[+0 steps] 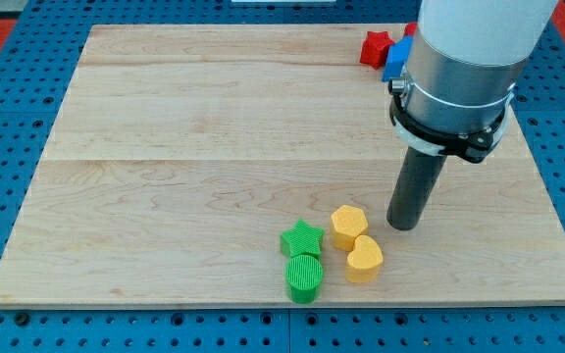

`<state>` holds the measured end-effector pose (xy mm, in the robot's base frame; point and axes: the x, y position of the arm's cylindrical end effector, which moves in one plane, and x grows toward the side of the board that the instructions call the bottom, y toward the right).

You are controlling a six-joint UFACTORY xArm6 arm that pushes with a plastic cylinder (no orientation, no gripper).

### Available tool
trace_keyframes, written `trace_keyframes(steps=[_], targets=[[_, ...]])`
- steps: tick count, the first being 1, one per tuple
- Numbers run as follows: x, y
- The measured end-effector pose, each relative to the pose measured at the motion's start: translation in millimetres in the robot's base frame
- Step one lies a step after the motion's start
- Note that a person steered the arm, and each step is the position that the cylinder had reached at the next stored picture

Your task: Move the arm towards the right of the red circle

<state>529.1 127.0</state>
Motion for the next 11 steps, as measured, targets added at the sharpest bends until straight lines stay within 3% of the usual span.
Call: trace_keyframes(steps=[1, 3, 5, 6, 7, 9, 11], targets=[[-8, 31], [-66, 59], [-152, 110], [-204, 181], [-259, 217], [-299, 195], [-299, 131]])
